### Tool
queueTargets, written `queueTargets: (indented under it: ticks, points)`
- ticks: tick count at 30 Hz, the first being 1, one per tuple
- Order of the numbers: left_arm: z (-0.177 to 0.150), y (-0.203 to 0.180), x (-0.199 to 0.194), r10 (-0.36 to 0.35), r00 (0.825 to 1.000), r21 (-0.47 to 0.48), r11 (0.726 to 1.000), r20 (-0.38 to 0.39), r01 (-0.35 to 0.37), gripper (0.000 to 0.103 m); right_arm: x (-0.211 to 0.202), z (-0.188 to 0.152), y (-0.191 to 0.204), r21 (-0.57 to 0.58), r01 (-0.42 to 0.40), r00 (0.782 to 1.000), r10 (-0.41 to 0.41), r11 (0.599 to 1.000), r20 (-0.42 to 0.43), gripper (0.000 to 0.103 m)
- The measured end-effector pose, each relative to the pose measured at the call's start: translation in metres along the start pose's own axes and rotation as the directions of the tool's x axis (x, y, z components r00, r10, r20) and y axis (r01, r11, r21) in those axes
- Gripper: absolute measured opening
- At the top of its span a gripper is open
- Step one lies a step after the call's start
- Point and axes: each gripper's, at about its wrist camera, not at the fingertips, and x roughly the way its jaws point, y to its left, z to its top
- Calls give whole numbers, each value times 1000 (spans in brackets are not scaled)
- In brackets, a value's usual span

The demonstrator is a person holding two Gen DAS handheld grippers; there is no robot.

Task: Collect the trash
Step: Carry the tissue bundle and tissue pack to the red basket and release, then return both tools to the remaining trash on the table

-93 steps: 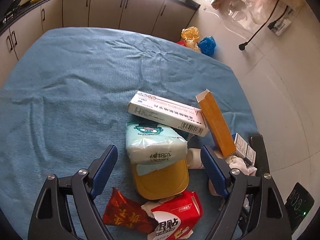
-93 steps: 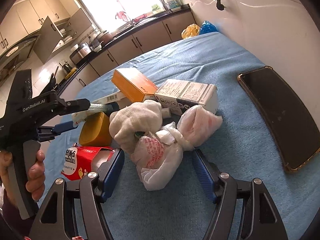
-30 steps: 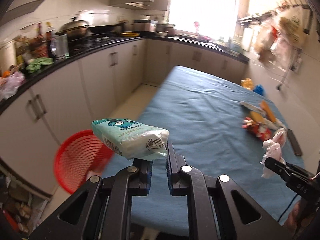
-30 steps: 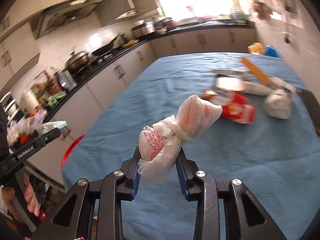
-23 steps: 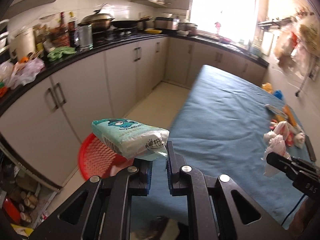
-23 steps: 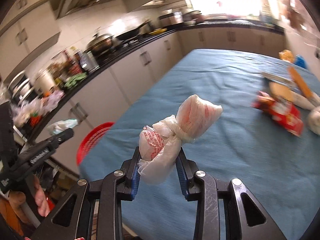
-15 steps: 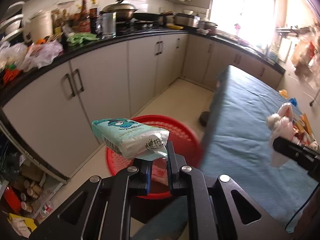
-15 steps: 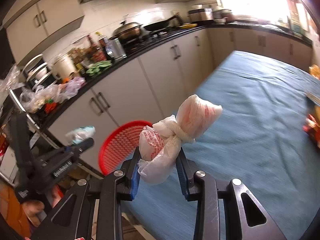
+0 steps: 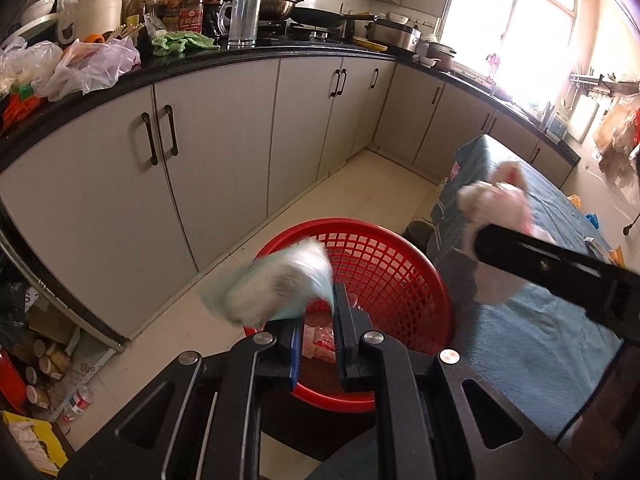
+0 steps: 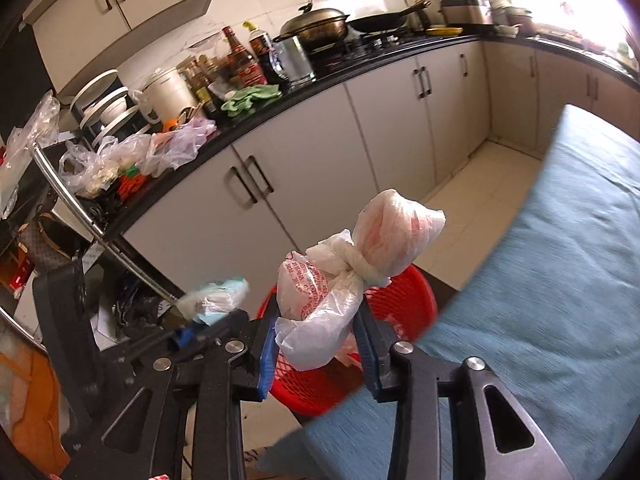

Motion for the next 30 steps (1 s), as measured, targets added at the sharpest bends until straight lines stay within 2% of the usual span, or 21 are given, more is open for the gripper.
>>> queueTargets:
  ticks: [2, 4, 6, 12, 16, 20, 30]
  points:
    - [-1, 0, 1, -9, 1000, 6, 1000, 0, 9, 19, 6, 3, 1, 7, -8, 1000, 8, 1000, -2, 46]
    - [-2, -1, -1, -6, 1000, 14, 1000, 12, 6, 36, 12, 5, 0, 17, -15, 1000, 16, 1000, -7, 49]
    - [-3, -2, -4, -1, 1000, 25, 1000, 27, 0, 42, 16, 5, -2, 23, -15, 1000, 15, 1000, -13, 50]
    - [-5, -9, -16, 50, 998, 52, 997, 49, -53, 51, 12, 0, -10, 46, 6, 1000, -5, 999, -20, 51]
    - [-6, -17, -33, 88, 992, 71, 993, 94, -95, 65, -8, -8, -17, 52, 45, 999, -45, 998, 5, 54]
    - [-10, -26, -49, 107, 988, 77, 990, 112, -116, 67, -30, -19, -23, 67, 79, 996, -82, 995, 34, 56]
    - [-27, -41, -75, 82, 992, 74, 993, 94, -89, 68, -91, -54, -25, 94, 165, 979, -174, 982, 106, 58]
